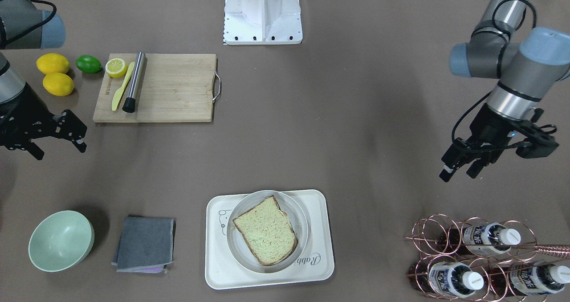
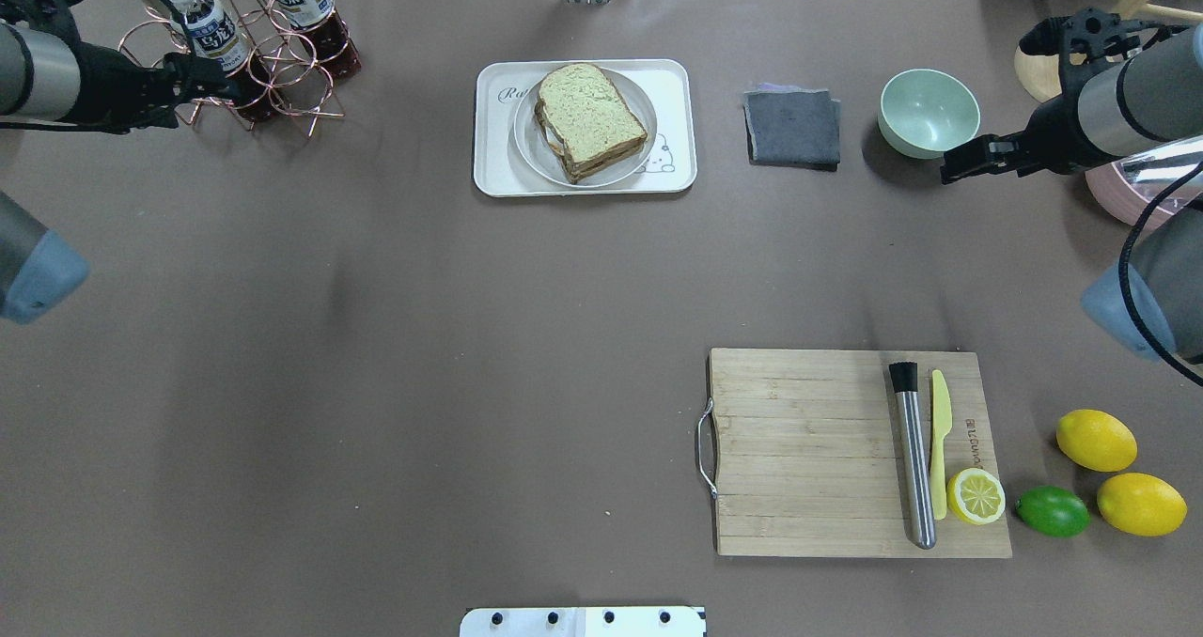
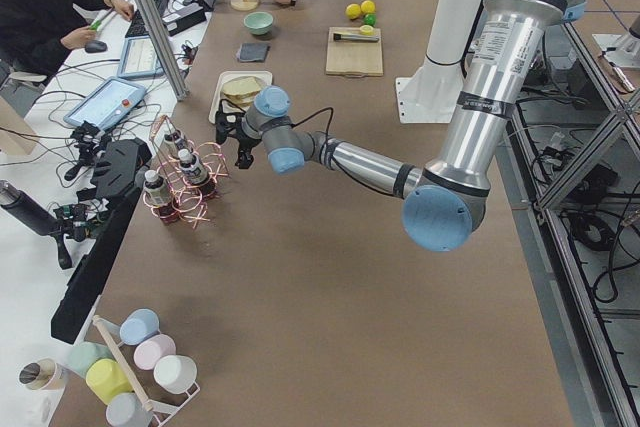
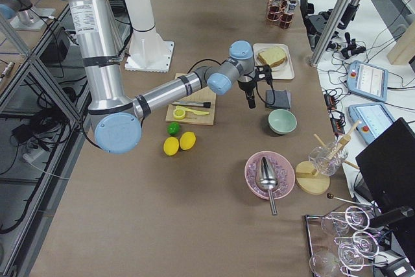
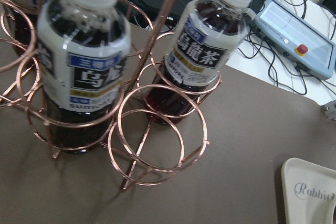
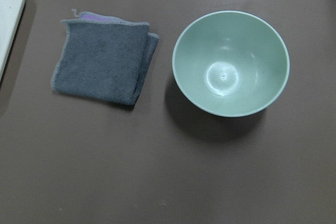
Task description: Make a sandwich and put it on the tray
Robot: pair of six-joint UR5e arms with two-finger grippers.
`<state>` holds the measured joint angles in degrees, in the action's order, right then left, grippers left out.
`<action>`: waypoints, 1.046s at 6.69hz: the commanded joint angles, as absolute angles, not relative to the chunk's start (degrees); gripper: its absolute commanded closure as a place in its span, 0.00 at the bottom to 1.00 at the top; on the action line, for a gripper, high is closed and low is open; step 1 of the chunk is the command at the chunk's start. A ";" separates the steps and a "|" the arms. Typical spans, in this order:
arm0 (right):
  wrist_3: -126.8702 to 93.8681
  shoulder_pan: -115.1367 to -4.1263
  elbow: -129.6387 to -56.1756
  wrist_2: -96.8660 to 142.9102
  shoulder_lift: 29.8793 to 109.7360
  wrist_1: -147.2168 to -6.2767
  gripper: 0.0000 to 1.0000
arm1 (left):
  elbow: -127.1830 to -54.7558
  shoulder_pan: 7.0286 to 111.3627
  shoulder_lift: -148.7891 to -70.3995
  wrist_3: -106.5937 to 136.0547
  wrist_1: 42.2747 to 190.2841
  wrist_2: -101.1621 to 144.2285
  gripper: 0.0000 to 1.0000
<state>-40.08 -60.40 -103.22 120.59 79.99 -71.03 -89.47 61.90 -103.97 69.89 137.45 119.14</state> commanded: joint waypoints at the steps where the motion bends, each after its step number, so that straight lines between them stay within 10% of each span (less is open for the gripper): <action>1: -36.12 -64.67 -103.71 123.48 81.55 -73.39 0.01 | -91.23 66.52 -99.24 64.52 137.46 128.99 0.02; 7: -10.50 -73.03 -101.87 122.52 85.16 -91.04 0.00 | -90.27 78.21 -91.51 38.96 137.20 145.97 0.02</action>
